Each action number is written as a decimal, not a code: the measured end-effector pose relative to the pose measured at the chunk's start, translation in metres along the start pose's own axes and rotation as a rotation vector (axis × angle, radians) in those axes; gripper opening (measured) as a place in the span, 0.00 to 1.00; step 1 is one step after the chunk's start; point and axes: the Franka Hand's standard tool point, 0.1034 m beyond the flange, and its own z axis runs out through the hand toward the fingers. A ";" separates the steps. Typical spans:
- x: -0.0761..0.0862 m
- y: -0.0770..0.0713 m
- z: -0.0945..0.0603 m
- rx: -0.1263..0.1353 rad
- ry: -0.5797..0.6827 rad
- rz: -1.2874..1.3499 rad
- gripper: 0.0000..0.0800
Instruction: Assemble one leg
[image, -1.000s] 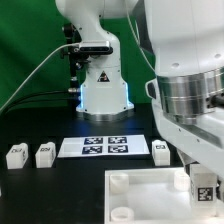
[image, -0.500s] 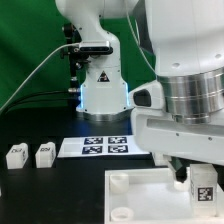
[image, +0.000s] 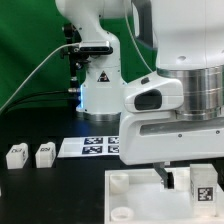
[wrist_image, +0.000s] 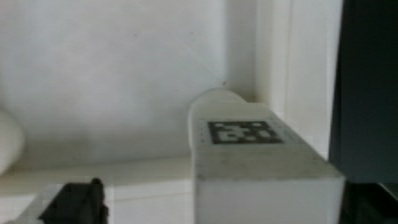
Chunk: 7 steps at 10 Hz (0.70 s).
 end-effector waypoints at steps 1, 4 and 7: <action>0.000 0.000 0.000 0.000 0.000 -0.003 0.70; 0.000 -0.002 0.000 0.006 -0.002 0.268 0.48; 0.001 -0.003 -0.002 0.023 -0.010 0.665 0.36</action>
Offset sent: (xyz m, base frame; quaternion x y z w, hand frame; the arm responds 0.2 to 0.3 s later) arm 0.0000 0.0000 0.0000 0.0000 0.0000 0.2667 0.9638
